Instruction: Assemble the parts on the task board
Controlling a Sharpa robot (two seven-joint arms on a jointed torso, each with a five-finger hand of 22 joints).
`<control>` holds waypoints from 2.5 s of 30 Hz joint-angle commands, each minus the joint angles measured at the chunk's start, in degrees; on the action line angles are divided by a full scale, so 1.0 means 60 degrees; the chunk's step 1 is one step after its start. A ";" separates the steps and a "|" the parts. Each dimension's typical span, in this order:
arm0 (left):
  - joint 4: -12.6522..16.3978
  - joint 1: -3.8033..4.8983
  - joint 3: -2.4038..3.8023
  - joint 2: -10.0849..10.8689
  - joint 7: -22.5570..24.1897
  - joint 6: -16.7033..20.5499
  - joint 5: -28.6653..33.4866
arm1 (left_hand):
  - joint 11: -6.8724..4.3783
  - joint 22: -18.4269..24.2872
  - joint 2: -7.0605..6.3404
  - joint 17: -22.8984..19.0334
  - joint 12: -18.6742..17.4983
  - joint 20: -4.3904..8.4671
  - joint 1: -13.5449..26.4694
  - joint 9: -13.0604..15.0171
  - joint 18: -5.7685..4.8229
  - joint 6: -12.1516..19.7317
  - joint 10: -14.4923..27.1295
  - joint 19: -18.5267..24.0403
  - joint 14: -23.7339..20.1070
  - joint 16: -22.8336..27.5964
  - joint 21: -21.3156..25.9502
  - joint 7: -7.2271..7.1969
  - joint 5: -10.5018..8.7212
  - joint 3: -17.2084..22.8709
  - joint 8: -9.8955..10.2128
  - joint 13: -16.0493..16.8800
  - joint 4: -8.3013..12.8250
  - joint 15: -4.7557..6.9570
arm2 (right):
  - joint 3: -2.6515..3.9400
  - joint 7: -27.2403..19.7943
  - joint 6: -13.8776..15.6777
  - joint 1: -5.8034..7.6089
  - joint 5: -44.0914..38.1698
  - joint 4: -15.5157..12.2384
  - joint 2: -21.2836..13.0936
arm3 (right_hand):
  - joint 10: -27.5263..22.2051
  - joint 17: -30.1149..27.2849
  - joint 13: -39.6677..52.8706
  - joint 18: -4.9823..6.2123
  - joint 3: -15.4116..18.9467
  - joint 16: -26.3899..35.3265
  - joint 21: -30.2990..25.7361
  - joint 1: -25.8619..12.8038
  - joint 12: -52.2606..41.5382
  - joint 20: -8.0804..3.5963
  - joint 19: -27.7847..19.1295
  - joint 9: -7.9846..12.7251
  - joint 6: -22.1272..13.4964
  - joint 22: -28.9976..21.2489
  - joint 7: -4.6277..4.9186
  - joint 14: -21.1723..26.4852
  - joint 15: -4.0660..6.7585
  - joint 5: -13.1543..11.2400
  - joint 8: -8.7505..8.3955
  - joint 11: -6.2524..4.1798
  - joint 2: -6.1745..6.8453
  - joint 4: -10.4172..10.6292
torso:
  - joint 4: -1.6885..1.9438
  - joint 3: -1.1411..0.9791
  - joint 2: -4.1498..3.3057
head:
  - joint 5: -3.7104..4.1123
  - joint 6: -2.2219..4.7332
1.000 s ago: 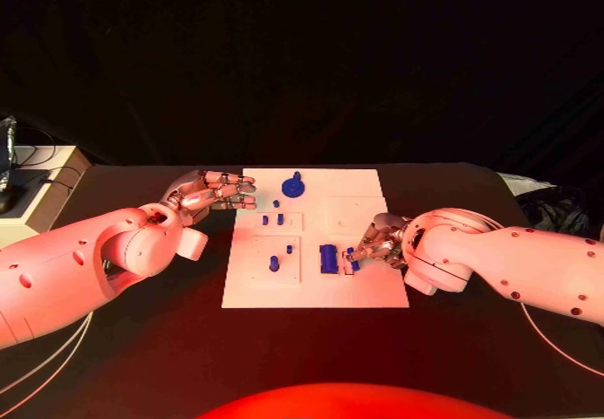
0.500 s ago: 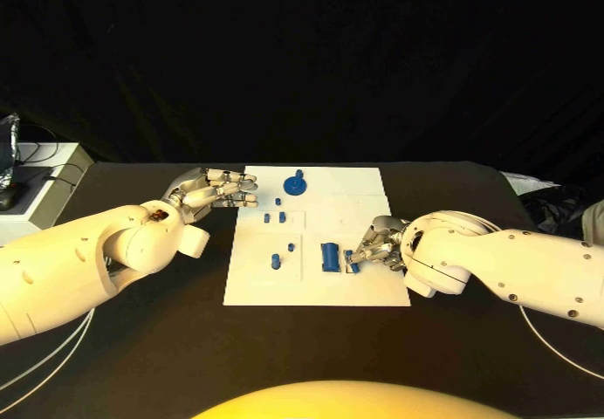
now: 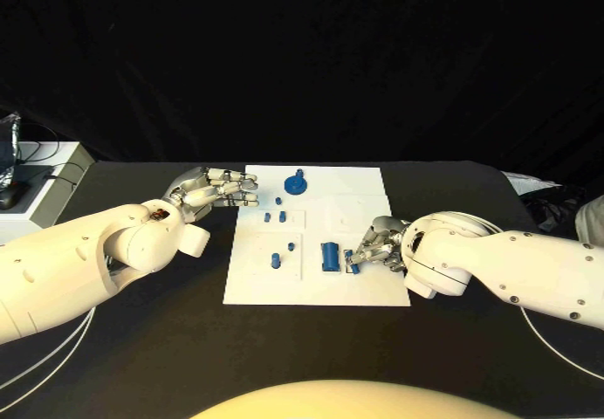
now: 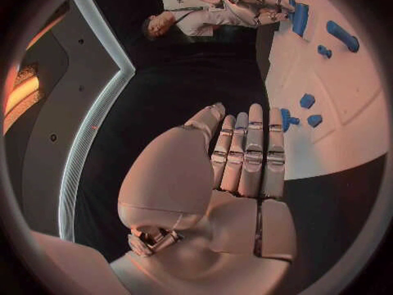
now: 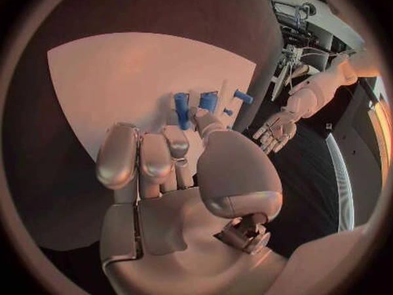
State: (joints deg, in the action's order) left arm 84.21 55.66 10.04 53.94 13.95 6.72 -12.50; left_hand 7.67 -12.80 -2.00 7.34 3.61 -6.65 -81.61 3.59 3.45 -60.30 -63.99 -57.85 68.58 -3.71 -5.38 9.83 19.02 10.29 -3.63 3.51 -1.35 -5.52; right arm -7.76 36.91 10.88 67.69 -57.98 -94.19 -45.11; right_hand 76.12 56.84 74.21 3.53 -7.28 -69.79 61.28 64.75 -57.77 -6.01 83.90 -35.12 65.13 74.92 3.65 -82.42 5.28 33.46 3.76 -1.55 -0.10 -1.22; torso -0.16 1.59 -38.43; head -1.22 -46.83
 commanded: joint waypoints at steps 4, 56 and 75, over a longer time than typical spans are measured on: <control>0.0023 -0.0002 0.0007 -0.0014 0.0028 -0.0141 0.0024 | 0.0018 0.0018 -0.0012 0.0011 -0.0027 -0.0002 0.0044 0.0007 -0.0179 0.0053 0.0064 0.0061 -0.0055 0.0023 0.0048 -0.0007 0.0033 0.0052 -0.0007 -0.0011 0.0011 -0.0023 | -0.0017 -0.0130 -0.0013 -0.0032 -0.0147 0.0068 0.0024 | 0.0018 -0.0007 -0.0004 0.0118 -0.0019 0.0052 -0.0073 -0.0595 0.0011 0.0013 0.0469 0.0331 0.0039 0.1358 -0.0072 -0.0060 -0.0018 -0.0659 -0.0002 -0.0034 0.0093 -0.0610 | -0.0004 0.0006 0.0004 | 0.0007 -0.0012; -0.0035 -0.0029 0.0007 -0.0055 0.0005 -0.0166 0.0023 | 0.0023 0.0032 -0.0008 0.0011 -0.0027 -0.0008 0.0024 0.0007 -0.0173 0.0064 0.0077 0.0062 -0.0068 0.0024 0.0056 0.0000 0.0036 0.0059 -0.0007 -0.0011 -0.0009 -0.0026 | -0.0016 -0.1171 0.1009 -0.0416 -0.0312 -0.0790 -0.0945 | 0.0222 0.0043 0.0043 0.0038 0.1648 0.0086 0.0054 0.0657 -0.0195 -0.0104 0.0494 -0.0235 0.0533 0.1395 -0.0376 -0.0065 0.0114 -0.3828 0.0659 -0.0203 0.0383 -0.0014 | -0.0005 0.0000 0.0009 | -0.0007 -0.0002; -0.0026 -0.0035 0.0007 -0.0028 0.0001 -0.0155 0.0023 | 0.0023 0.0032 -0.0008 0.0011 -0.0027 -0.0008 0.0024 0.0007 -0.0173 0.0064 0.0077 0.0062 -0.0068 0.0024 0.0056 0.0000 0.0036 0.0059 -0.0007 -0.0011 -0.0009 -0.0026 | -0.0015 -0.0891 0.1632 -0.0533 -0.0419 -0.0370 -0.0641 | 0.0285 0.0085 0.0084 0.0000 0.1867 0.0105 0.0061 0.0541 -0.0187 -0.0182 0.0516 -0.0602 0.0401 0.1399 -0.0515 -0.0083 0.0186 -0.3587 0.1234 -0.0294 -0.0113 -0.0130 | -0.0006 0.0001 0.0002 | -0.0024 -0.0030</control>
State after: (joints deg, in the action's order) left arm 83.94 55.48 10.04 53.82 13.62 6.63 -12.50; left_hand 7.88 -12.67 -2.00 7.34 3.61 -6.65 -81.61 3.59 3.45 -60.30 -63.78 -57.85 68.58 -3.71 -5.38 9.83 19.02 10.28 -3.62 3.51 -1.35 -5.53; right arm -7.87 31.22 19.25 64.54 -59.39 -96.63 -49.14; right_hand 77.69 57.29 74.65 3.53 3.69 -69.45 61.49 67.94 -59.03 -6.67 84.12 -38.65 67.71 74.93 0.66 -83.03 5.94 11.76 10.84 -3.10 -0.22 -2.23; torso -0.18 1.61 -38.39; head -1.33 -47.03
